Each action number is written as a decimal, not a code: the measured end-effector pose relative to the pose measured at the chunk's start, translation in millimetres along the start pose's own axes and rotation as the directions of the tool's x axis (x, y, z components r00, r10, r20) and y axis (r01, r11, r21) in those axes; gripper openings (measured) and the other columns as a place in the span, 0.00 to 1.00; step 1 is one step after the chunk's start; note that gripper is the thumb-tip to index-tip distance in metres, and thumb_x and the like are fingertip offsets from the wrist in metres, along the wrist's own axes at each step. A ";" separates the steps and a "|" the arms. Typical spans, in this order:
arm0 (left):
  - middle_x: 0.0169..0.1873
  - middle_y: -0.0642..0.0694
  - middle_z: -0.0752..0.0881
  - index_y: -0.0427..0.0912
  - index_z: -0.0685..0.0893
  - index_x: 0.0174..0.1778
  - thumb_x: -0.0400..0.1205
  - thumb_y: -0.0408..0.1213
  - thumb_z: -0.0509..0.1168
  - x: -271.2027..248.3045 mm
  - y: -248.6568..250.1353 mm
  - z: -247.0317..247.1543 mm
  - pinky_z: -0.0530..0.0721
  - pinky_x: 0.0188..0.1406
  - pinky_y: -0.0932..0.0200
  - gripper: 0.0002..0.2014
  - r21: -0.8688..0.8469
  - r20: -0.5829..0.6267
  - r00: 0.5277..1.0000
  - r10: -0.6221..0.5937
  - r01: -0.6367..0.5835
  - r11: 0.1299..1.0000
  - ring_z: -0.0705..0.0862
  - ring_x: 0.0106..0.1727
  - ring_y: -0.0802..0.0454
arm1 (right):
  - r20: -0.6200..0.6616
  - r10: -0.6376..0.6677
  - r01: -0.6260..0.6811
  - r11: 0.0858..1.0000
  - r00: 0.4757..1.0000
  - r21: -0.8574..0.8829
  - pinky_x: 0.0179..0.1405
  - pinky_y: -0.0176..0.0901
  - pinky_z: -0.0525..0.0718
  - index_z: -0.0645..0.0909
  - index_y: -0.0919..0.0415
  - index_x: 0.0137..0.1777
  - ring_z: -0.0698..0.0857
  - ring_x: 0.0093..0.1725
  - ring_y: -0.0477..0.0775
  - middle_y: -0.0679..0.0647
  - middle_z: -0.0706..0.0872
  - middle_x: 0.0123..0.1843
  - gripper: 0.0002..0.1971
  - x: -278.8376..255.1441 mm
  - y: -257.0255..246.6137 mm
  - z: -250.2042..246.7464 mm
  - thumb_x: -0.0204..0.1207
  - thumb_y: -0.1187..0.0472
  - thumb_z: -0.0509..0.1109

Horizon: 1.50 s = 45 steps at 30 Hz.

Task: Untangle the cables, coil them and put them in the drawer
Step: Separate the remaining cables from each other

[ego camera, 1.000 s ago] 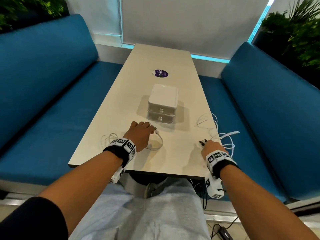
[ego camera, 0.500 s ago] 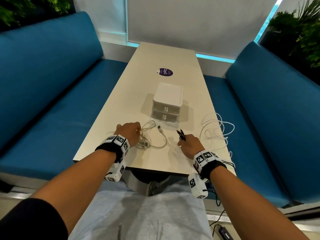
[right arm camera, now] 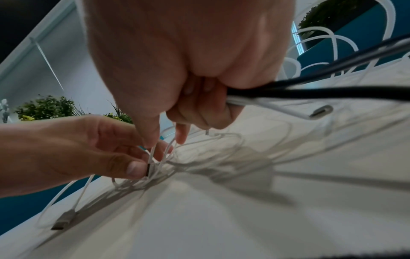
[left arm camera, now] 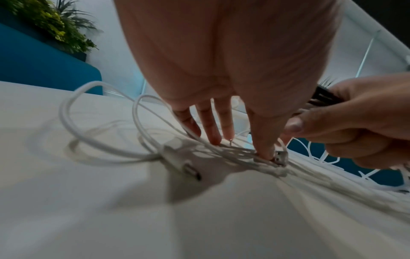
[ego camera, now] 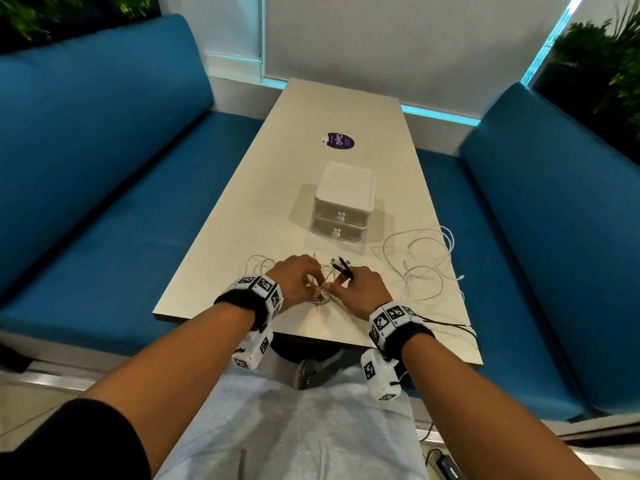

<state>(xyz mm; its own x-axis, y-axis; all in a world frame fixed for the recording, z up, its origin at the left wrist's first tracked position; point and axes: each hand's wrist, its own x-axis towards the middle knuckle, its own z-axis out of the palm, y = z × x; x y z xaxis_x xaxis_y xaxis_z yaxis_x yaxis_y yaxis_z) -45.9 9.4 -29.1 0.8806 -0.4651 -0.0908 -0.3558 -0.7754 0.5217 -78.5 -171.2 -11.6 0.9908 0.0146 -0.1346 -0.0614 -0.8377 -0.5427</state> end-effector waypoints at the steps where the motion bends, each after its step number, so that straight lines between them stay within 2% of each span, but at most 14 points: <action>1: 0.55 0.54 0.84 0.54 0.88 0.41 0.70 0.42 0.76 0.7 1.5 0.2 0.85 0.54 0.48 0.06 -0.011 0.002 1.000 0.009 -0.009 1.000 0.85 0.50 0.52 | 0.010 0.009 -0.009 1.000 1.000 -0.018 0.40 0.39 0.72 0.85 0.55 0.46 0.82 0.42 0.52 0.48 0.83 0.38 0.12 0.1 0.6 0.8 0.73 0.46 0.74; 6: 0.49 0.46 0.86 0.45 0.85 0.46 0.78 0.34 0.66 2.8 0.2 -2.6 0.84 0.52 0.49 0.05 0.031 -0.064 0.993 -0.101 0.103 0.994 0.85 0.50 0.44 | 0.040 0.106 -0.100 0.985 0.994 -0.144 0.41 0.43 0.76 0.82 0.62 0.56 0.85 0.50 0.63 0.61 0.87 0.52 0.13 1.8 4.9 4.4 0.77 0.55 0.67; 9: 0.44 0.41 0.85 0.41 0.77 0.49 0.81 0.33 0.60 0.8 -5.8 -9.2 0.84 0.46 0.45 0.03 0.017 -0.158 0.970 -0.183 0.188 0.982 0.84 0.44 0.39 | 0.060 0.190 -0.175 0.965 0.980 -0.198 0.40 0.43 0.77 0.81 0.62 0.56 0.81 0.44 0.60 0.61 0.86 0.53 0.13 3.4 10.9 -1.6 0.76 0.55 0.66; 12: 0.41 0.37 0.83 0.38 0.70 0.50 0.86 0.34 0.56 2.8 -9.9 -19.9 0.82 0.40 0.45 0.03 -0.008 -0.238 0.946 -0.220 0.224 0.974 0.82 0.40 0.36 | 0.035 0.250 -0.237 0.946 0.968 -0.221 0.43 0.44 0.78 0.79 0.63 0.60 0.84 0.51 0.62 0.61 0.85 0.57 0.15 4.1 23.4 -9.2 0.78 0.54 0.65; 16: 0.49 0.36 0.84 0.37 0.72 0.54 0.86 0.34 0.57 8.8 -19.5 -28.8 0.81 0.47 0.44 0.05 -0.012 -0.288 0.928 -0.235 0.241 0.970 0.83 0.48 0.33 | -0.004 0.291 -0.285 0.933 0.957 -0.221 0.45 0.45 0.80 0.79 0.63 0.60 0.85 0.57 0.63 0.61 0.84 0.60 0.14 6.1 34.3 -17.6 0.80 0.56 0.64; 19: 0.59 0.35 0.77 0.34 0.72 0.62 0.84 0.36 0.66 12.3 -19.3 -25.3 0.76 0.50 0.48 0.15 0.045 -0.320 0.903 -0.287 0.318 0.947 0.80 0.56 0.34 | -0.009 0.297 -0.292 0.932 0.955 -0.214 0.44 0.45 0.79 0.78 0.64 0.61 0.85 0.56 0.63 0.62 0.84 0.59 0.14 6.3 35.9 -19.5 0.81 0.56 0.64; 22: 0.61 0.34 0.73 0.32 0.71 0.63 0.80 0.35 0.71 12.1 -11.9 -17.9 0.79 0.52 0.44 0.21 0.095 -0.401 0.891 -0.212 0.271 0.958 0.78 0.56 0.35 | -0.020 0.293 -0.291 0.937 0.956 -0.191 0.45 0.46 0.80 0.78 0.64 0.61 0.85 0.57 0.63 0.62 0.84 0.59 0.14 6.6 35.1 -19.4 0.81 0.55 0.64; 24: 0.58 0.36 0.74 0.35 0.73 0.59 0.79 0.35 0.69 11.2 -2.1 -14.7 0.79 0.51 0.42 0.16 0.127 -0.429 0.898 -0.097 0.167 0.978 0.77 0.53 0.37 | -0.040 0.293 -0.295 0.941 0.955 -0.165 0.47 0.47 0.82 0.79 0.63 0.61 0.85 0.56 0.64 0.62 0.85 0.59 0.14 6.6 35.1 -19.7 0.82 0.55 0.63; 27: 0.52 0.45 0.80 0.46 0.78 0.49 0.81 0.43 0.65 8.4 16.3 -12.8 0.80 0.48 0.50 0.06 0.177 -0.212 0.976 -0.053 0.092 0.980 0.80 0.48 0.43 | -0.072 0.285 -0.292 0.949 0.956 -0.122 0.47 0.47 0.80 0.79 0.65 0.62 0.85 0.57 0.65 0.64 0.85 0.59 0.16 5.1 35.9 -20.9 0.82 0.56 0.62; 31: 0.41 0.51 0.85 0.50 0.81 0.40 0.74 0.57 0.68 4.4 20.3 -0.3 0.78 0.40 0.57 0.13 0.360 0.054 0.991 -0.124 0.097 0.928 0.83 0.43 0.47 | -0.079 0.216 -0.221 0.974 0.973 -0.058 0.46 0.45 0.78 0.81 0.64 0.60 0.84 0.54 0.66 0.65 0.86 0.56 0.16 2.2 34.8 -24.0 0.80 0.57 0.60; 34: 0.49 0.47 0.86 0.51 0.85 0.48 0.79 0.48 0.65 8.8 20.0 2.0 0.81 0.45 0.55 0.08 0.376 0.093 0.992 -0.091 0.050 0.925 0.85 0.51 0.43 | -0.059 0.169 -0.171 0.985 0.984 -0.032 0.41 0.45 0.77 0.82 0.63 0.53 0.82 0.44 0.63 0.63 0.86 0.48 0.13 1.5 36.4 -25.5 0.81 0.57 0.58; 36: 0.52 0.49 0.87 0.53 0.87 0.52 0.80 0.44 0.63 10.6 23.6 -4.9 0.82 0.49 0.55 0.09 0.331 0.123 0.990 -0.073 0.028 0.943 0.85 0.53 0.44 | -0.055 0.157 -0.158 0.987 0.986 -0.017 0.43 0.46 0.77 0.80 0.64 0.57 0.82 0.46 0.65 0.65 0.86 0.52 0.14 2.1 38.7 -25.9 0.84 0.57 0.56; 41: 0.32 0.48 0.84 0.46 0.81 0.31 0.77 0.51 0.61 9.2 33.7 -25.8 0.72 0.31 0.58 0.15 0.352 -0.030 0.998 -0.055 0.062 0.934 0.81 0.35 0.45 | -0.053 0.161 -0.158 0.986 0.985 0.059 0.58 0.50 0.80 0.80 0.65 0.64 0.82 0.61 0.68 0.66 0.85 0.61 0.15 1.7 38.0 -27.9 0.86 0.61 0.55; 45: 0.27 0.47 0.78 0.44 0.73 0.27 0.80 0.49 0.57 8.1 43.1 -30.6 0.66 0.29 0.56 0.18 0.240 -0.104 0.992 -0.069 0.092 0.966 0.77 0.30 0.45 | -0.038 0.144 -0.139 0.985 0.989 0.104 0.55 0.46 0.78 0.83 0.61 0.59 0.83 0.60 0.65 0.61 0.86 0.59 0.14 -0.5 33.2 -26.8 0.85 0.63 0.55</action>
<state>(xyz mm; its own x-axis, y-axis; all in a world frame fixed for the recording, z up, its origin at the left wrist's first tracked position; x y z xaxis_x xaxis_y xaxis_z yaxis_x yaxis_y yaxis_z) -44.5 -14.7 18.5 0.9309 -0.3634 -0.0379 -0.3375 -0.8948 0.2923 -77.7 -213.7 -7.3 0.9756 -0.1266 -0.1795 -0.2107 -0.7700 -0.6022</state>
